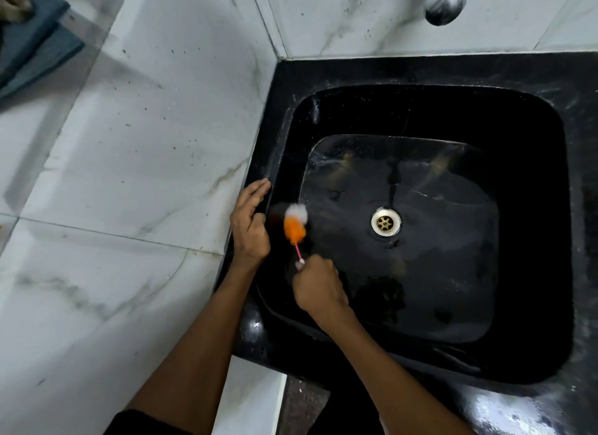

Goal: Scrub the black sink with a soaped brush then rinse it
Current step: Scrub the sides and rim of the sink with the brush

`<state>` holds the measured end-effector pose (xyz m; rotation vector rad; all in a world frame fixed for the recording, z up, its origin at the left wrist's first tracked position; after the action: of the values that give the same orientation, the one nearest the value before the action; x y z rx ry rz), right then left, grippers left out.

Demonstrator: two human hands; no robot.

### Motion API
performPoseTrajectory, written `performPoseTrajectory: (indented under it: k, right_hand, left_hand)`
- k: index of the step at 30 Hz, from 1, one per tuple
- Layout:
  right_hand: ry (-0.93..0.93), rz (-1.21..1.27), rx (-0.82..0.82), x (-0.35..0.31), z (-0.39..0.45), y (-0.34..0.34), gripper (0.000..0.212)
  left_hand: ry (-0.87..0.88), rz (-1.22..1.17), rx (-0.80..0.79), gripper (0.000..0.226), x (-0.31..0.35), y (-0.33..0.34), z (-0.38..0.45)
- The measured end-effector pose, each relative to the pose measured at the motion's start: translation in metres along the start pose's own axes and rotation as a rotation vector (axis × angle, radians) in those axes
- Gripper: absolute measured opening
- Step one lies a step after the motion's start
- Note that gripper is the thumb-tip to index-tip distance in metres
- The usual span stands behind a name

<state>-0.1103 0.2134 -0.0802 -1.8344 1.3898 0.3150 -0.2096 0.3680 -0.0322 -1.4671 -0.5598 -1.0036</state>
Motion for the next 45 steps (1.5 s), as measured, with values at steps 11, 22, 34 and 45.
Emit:
performPoseTrajectory:
  k: [11, 22, 34, 45]
  right_hand:
    - [-0.100, -0.230, 0.028, -0.040, -0.017, -0.027, 0.021]
    - [-0.400, -0.673, -0.001, -0.082, -0.009, -0.075, 0.018]
    - [-0.664, -1.361, 0.203, -0.192, 0.033, -0.101, 0.029]
    - [-0.637, -1.251, 0.241, -0.185, 0.036, -0.106, 0.026]
  left_hand:
    - [-0.091, -0.146, -0.052, 0.066, 0.000, 0.000, 0.002]
    - [-0.166, -0.129, -0.008, 0.061, 0.007, -0.012, -0.047]
    - [-0.075, 0.037, 0.164, 0.069, 0.006, -0.028, -0.114]
    - [-0.151, 0.024, 0.211, 0.072, 0.008, -0.025, -0.122]
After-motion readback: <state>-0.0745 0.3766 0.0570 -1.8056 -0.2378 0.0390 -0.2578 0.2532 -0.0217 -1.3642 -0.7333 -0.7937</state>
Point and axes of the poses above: each hand's wrist, its own z-axis towards the middle knuckle, its own y-axis out of the palm, x = y × z, the point moved 10 cm from there along z, towards the middle knuckle, and after that the axes turned 1 degree about z, right-handed, at the moved point
